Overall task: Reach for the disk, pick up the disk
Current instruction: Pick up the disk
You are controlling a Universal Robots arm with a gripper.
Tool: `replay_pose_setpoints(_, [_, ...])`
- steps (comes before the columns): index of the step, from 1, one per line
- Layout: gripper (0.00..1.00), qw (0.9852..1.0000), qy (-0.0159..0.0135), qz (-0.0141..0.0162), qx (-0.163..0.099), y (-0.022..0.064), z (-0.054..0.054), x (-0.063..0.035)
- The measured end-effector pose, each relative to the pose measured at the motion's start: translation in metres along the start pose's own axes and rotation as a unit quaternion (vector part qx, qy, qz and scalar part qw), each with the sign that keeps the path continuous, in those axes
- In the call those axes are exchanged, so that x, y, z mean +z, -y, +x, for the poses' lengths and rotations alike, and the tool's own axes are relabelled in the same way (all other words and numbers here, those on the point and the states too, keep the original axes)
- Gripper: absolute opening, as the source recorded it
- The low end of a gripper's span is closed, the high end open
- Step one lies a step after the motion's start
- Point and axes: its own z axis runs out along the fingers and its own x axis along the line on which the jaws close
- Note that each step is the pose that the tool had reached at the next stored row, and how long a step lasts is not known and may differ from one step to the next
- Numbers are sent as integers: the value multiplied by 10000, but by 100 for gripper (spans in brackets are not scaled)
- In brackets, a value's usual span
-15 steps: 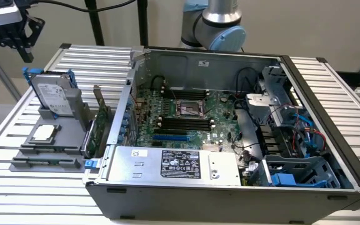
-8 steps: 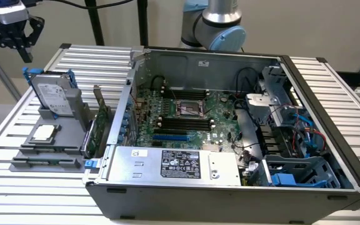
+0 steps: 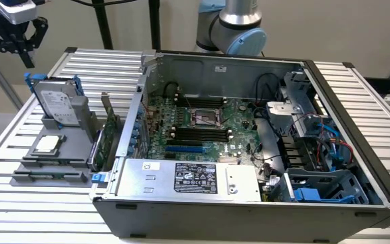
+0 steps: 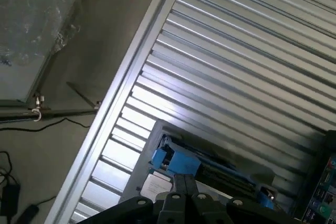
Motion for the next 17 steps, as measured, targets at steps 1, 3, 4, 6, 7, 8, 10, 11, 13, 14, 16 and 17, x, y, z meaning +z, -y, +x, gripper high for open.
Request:
replay_pose_setpoints(1, [11,10000,-3,0,-91,0,0,0])
replay_pose_setpoints(3, [11,9996,-9,0,-273,0,0,0])
replay_pose_setpoints(4, [11,9993,-12,1,-363,0,0,0])
replay_pose_setpoints(6, [11,9985,-13,3,-544,1,0,0])
replay_pose_setpoints(7, [11,9980,-14,5,-635,1,0,0])
replay_pose_setpoints(8, [11,9974,-16,6,-725,0,0,0])
replay_pose_setpoints(10, [11,9959,-20,7,-907,0,0,0])
replay_pose_setpoints(11, [11,9950,-22,8,-997,0,0,0])
replay_pose_setpoints(13, [11,9930,-23,11,-1181,0,0,0])
replay_pose_setpoints(14, [11,9919,-23,13,-1269,0,0,0])
replay_pose_setpoints(16, [11,9894,-21,18,-1451,0,0,0])
replay_pose_setpoints(17, [11,9881,-19,21,-1539,0,-1,1])
